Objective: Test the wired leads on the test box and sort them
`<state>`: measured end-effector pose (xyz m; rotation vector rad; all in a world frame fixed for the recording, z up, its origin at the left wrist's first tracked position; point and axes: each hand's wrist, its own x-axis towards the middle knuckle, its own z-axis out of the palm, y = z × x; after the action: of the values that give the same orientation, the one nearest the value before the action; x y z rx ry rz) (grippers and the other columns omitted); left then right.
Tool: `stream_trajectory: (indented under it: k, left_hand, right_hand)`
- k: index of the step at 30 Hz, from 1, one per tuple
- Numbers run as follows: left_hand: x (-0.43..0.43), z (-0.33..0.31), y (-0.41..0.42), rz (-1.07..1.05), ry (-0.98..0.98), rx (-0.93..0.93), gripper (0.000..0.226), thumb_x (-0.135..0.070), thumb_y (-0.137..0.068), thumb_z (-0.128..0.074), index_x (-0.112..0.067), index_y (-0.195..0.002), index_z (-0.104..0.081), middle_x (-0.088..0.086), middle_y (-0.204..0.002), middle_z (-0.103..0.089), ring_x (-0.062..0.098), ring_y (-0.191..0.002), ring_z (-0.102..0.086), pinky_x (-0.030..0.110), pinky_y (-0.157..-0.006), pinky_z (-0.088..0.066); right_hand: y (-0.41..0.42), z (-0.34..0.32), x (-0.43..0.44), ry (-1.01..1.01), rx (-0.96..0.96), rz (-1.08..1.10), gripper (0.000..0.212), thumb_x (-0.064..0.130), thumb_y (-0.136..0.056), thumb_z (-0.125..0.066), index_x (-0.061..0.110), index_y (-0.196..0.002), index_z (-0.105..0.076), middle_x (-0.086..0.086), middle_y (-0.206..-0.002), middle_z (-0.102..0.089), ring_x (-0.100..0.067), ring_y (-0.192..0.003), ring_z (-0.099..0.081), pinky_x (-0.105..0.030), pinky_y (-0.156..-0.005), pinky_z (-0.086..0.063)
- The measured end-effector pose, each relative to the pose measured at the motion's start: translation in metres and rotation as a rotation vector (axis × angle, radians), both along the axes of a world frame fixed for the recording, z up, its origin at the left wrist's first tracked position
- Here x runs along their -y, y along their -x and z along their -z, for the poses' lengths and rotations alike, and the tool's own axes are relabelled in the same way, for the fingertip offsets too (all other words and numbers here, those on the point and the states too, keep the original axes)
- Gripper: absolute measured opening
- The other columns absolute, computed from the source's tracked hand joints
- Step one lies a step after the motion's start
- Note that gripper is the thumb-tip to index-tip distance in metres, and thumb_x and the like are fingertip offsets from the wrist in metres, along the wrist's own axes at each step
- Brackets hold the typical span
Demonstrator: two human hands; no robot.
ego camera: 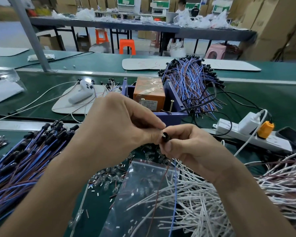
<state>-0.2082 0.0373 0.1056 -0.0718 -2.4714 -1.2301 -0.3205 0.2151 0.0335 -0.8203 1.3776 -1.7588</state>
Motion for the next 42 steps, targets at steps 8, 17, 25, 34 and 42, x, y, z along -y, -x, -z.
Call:
stream_trajectory:
  k: [8,17,25,34,42]
  left_hand:
    - [-0.008,0.002,-0.001,-0.117,0.208,-0.083,0.027,-0.02,-0.068,-0.095,-0.042,-0.073,-0.08,-0.038,-0.074,-0.068,-0.013,-0.061,-0.066,0.012,-0.059,-0.055]
    - [-0.003,0.008,0.006,-0.13,0.06,0.025,0.025,-0.027,-0.066,-0.093,-0.048,-0.069,-0.078,-0.022,-0.057,-0.07,-0.003,-0.054,-0.067,0.013,-0.05,-0.051]
    - [0.01,0.018,0.016,-0.061,-0.11,0.179,0.026,-0.02,-0.062,-0.094,-0.04,-0.072,-0.082,-0.006,-0.062,-0.075,0.009,-0.056,-0.071,0.019,-0.056,-0.057]
    - [0.026,0.04,0.024,0.189,-0.443,0.375,0.017,-0.01,-0.05,-0.09,-0.016,-0.061,-0.079,0.005,-0.061,-0.073,0.008,-0.051,-0.064,0.016,-0.051,-0.048]
    - [0.027,0.035,0.025,0.221,-0.475,0.225,0.028,-0.025,-0.05,-0.097,-0.014,-0.067,-0.079,0.007,-0.066,-0.075,0.011,-0.058,-0.067,0.019,-0.056,-0.053]
  right_hand:
    - [-0.001,-0.002,0.001,-0.031,-0.126,0.16,0.02,-0.001,-0.078,-0.076,0.014,-0.09,-0.082,-0.001,-0.069,-0.073,-0.002,-0.057,-0.061,-0.011,-0.054,-0.044]
    - [-0.004,-0.005,0.0,-0.037,-0.16,0.223,0.016,-0.004,-0.081,-0.078,0.0,-0.097,-0.079,-0.007,-0.067,-0.073,-0.002,-0.049,-0.058,-0.007,-0.049,-0.04]
    - [-0.008,-0.012,0.004,-0.161,-0.382,0.204,0.011,-0.005,-0.087,-0.073,0.003,-0.088,-0.081,-0.008,-0.067,-0.073,0.0,-0.053,-0.057,-0.011,-0.057,-0.043]
    - [-0.012,-0.014,0.006,-0.249,-0.427,0.086,0.008,0.004,-0.082,-0.077,0.005,-0.089,-0.081,-0.026,-0.077,-0.072,-0.025,-0.067,-0.057,-0.047,-0.064,-0.044]
    - [-0.017,-0.006,0.011,-0.091,-0.401,0.127,0.011,0.005,-0.091,-0.073,0.007,-0.083,-0.08,-0.013,-0.068,-0.071,-0.014,-0.059,-0.057,-0.023,-0.059,-0.046]
